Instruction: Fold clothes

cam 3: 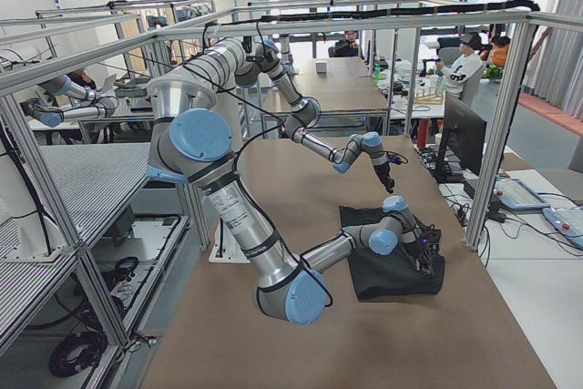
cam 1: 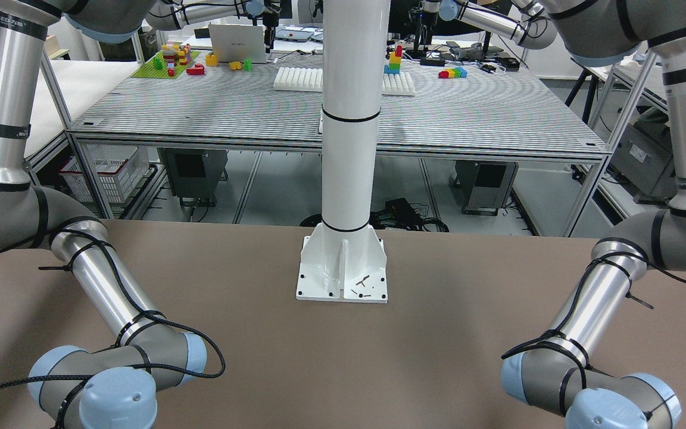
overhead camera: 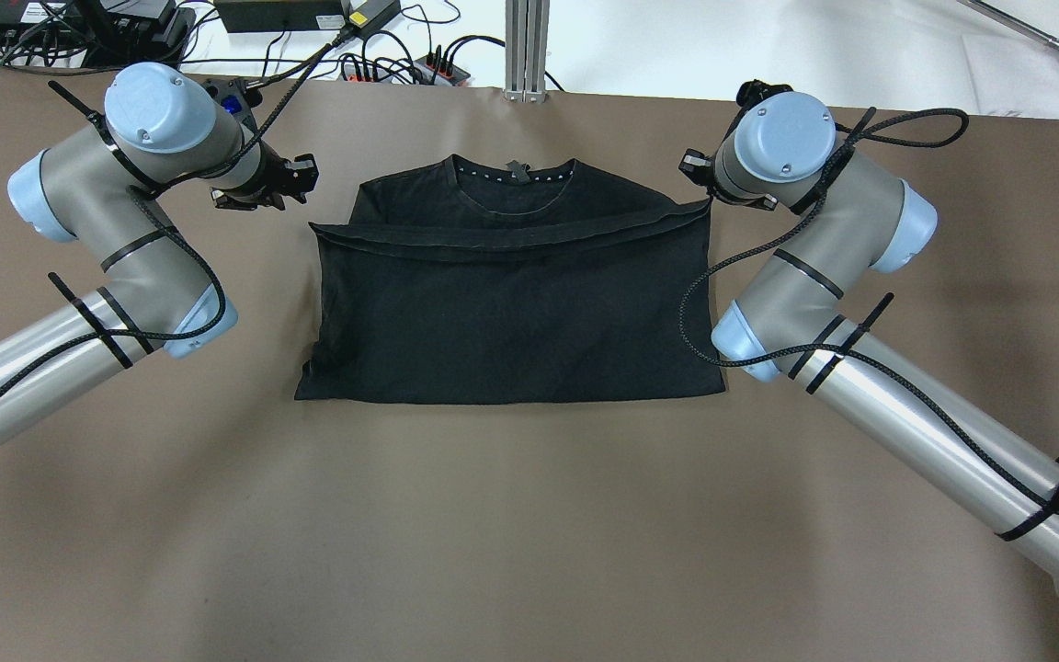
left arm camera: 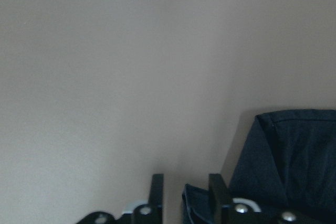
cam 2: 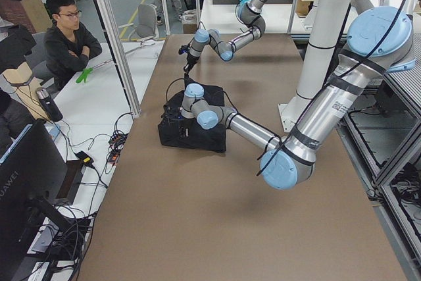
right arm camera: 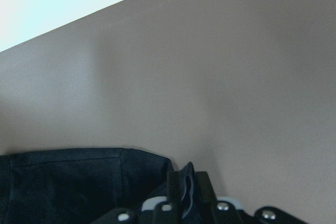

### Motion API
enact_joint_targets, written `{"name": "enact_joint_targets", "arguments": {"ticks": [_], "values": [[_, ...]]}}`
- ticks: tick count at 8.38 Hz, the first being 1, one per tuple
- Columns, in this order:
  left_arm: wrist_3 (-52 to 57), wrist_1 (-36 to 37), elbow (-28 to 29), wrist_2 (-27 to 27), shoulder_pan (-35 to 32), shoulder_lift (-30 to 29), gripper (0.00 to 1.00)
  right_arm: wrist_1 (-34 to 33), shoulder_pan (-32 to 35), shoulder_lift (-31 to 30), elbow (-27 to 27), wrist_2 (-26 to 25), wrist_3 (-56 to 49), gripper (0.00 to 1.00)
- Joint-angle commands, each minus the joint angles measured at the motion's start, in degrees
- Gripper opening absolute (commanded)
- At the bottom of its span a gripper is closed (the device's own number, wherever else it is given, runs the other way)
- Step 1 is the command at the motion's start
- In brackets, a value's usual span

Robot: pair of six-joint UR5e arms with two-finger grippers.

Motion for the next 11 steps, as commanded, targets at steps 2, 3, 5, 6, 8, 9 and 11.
{"name": "enact_joint_targets", "arguments": {"ticks": [2,3,5,6,8,9,11], "values": [[-0.88,-2.32,1.25,0.51,-0.25,-0.04,0.62,1.53,-0.01,2.49,-0.24,-1.26,8.84,0.66],[-1.49,-2.32,0.98,0.34,-0.25,-0.13,0.62,1.62,-0.7,0.49,2.02,-1.17,9.3,0.67],[-2.55,-2.41,0.89,0.42,0.1,-0.13,0.63,1.71,-5.61,-12.03,15.42,-0.65,9.3,0.67],[-2.64,-2.41,0.89,0.42,0.18,-0.13,0.63,2.15,-9.29,-16.1,18.45,-0.64,9.21,0.67],[-2.64,-2.41,0.81,0.51,0.27,-0.22,0.64,8.61,-13.17,-19.81,18.66,-0.73,9.39,0.66],[-3.95,-2.5,0.54,0.51,0.36,-0.22,0.65,11.0,-14.23,-21.4,18.31,-0.82,9.39,0.65],[-5.18,-2.67,0.28,0.6,0.36,-0.22,0.65,11.38,-14.33,-22.99,18.92,-0.64,9.39,0.64]]}}
